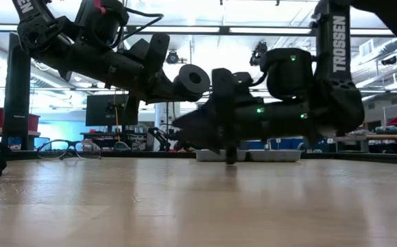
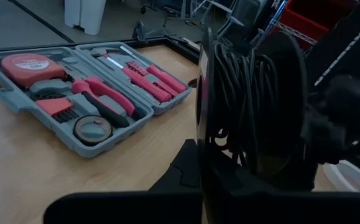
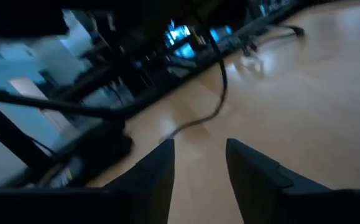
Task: Coil cords
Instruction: Coil the black wire onto the black spool
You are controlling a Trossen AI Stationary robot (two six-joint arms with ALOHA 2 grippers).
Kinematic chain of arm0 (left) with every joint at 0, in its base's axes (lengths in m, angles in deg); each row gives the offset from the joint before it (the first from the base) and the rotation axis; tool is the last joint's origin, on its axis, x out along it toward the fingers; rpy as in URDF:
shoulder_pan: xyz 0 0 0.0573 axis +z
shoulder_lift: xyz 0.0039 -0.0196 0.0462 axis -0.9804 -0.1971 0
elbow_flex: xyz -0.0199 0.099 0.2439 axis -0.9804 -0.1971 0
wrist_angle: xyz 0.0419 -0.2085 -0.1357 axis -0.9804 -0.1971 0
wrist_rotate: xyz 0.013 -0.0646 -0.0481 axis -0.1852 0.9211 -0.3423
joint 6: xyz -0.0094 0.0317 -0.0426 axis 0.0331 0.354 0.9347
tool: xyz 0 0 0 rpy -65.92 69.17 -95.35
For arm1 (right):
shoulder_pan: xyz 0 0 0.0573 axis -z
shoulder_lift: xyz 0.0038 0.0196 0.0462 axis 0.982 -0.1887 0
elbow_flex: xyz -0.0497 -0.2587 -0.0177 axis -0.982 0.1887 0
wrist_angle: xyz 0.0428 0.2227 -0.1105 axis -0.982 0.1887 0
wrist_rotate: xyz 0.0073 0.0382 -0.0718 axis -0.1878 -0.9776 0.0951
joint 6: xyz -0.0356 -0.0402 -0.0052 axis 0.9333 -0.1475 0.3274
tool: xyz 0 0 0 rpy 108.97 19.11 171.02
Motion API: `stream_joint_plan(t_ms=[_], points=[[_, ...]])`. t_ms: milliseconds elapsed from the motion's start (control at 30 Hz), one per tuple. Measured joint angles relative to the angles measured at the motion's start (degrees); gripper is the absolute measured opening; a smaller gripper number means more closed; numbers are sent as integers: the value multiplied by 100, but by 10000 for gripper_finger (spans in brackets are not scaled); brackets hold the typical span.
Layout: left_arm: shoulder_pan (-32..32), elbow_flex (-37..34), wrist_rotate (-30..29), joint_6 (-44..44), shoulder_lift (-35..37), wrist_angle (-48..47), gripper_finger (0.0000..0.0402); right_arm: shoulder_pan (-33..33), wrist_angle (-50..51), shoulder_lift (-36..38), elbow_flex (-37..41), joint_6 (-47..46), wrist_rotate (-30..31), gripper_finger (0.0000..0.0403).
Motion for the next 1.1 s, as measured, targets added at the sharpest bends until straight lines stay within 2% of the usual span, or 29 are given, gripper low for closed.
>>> stream_joint_plan(t_ms=[467, 567, 733, 767, 1100], points=[[-1, 0, 117, -21, 0, 21, 0, 130, -183, -142, -405, 95, -130, 142], [-4, 0, 120, -21, 0, 19, 0, 179, -148, -142, -405, 72, -148, 119], [-4, 0, 127, -21, 0, 17, 0, 216, -136, -142, -393, 210, -147, 19], [-4, 0, 129, -21, 0, 15, 0, 211, -138, -142, -365, 242, -148, 11], [-1, 0, 136, -39, 0, 13, 0, 210, -520, -78, 197, -110, -66, 5]])
